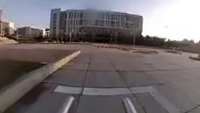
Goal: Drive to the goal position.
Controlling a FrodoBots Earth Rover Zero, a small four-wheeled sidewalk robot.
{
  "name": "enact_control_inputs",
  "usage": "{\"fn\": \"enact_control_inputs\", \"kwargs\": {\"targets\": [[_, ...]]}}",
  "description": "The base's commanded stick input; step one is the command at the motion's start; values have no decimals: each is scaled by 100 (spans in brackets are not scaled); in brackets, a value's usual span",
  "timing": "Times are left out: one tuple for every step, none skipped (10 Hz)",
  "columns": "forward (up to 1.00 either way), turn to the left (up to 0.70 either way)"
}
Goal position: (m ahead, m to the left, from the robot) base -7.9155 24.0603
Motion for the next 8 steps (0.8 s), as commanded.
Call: {"fn": "enact_control_inputs", "kwargs": {"targets": [[70,-14],[70,-14],[70,-14],[70,-14],[70,-14],[70,-14],[70,-14],[70,-14]]}}
